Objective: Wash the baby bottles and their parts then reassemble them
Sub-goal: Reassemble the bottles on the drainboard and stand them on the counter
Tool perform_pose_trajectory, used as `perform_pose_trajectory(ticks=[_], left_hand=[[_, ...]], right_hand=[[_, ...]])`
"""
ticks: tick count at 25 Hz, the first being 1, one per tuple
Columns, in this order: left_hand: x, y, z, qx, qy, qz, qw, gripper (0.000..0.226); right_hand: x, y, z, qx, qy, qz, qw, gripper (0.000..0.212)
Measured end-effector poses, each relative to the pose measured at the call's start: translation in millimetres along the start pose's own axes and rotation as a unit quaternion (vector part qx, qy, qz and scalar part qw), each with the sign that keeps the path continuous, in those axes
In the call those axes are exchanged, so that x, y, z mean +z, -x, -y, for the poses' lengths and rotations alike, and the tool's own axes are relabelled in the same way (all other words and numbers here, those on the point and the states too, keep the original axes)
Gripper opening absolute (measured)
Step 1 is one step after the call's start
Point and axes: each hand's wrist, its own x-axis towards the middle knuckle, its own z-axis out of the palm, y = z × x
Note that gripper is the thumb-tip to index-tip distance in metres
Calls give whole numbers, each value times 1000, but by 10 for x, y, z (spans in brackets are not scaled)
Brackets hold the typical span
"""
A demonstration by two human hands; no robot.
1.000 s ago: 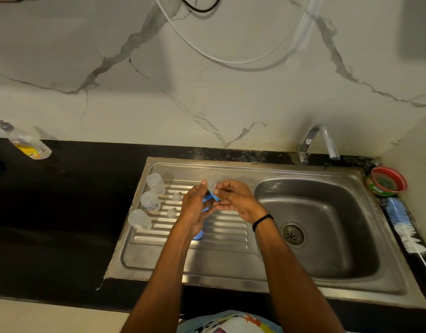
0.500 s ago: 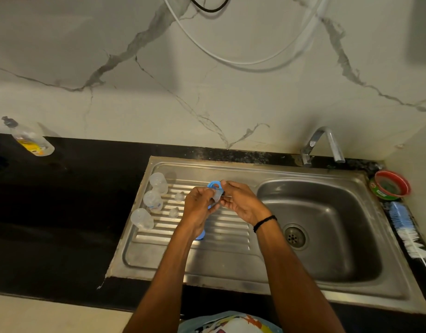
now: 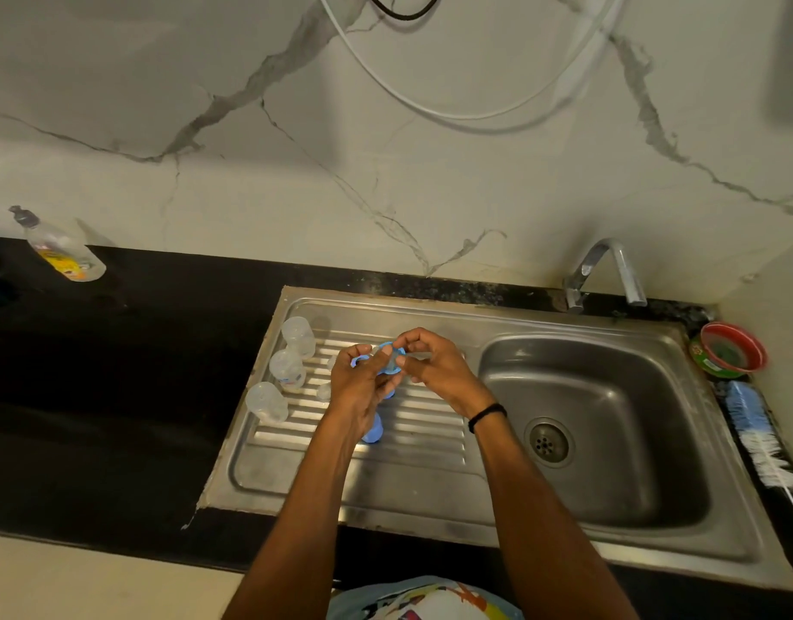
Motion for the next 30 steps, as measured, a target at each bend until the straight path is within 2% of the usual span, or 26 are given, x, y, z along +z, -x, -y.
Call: perform_pose_trajectory(ticks=[3, 6, 10, 13, 16, 22, 26, 30], left_hand=[[-55, -12, 1, 7, 7, 25, 1000, 40], [-56, 36, 14, -4, 42, 56, 998, 33], [-66, 26, 22, 8, 57, 37, 998, 30], [-95, -15, 28, 45, 14, 17, 999, 35], [-66, 15, 35, 62, -21, 22, 998, 38], [-6, 81, 85, 80, -50, 53, 994, 29], [-24, 90, 99, 93, -49, 49, 993, 34], [-68, 80, 103, 105, -54, 39, 992, 34]], right_hand=[[20, -11, -8, -4, 4, -33, 999, 10], [16, -14, -47, 6, -22, -44, 999, 17], [20, -28, -100, 83, -157, -42, 983, 26], [-18, -25, -58, 124, -219, -41, 967, 23], [-1, -42, -55, 118, -182, -43, 975, 20], [100, -74, -164, 45, 2, -114, 993, 22], [151, -53, -160, 29, -28, -124, 991, 18], [113, -26, -123, 44, -65, -87, 993, 27]])
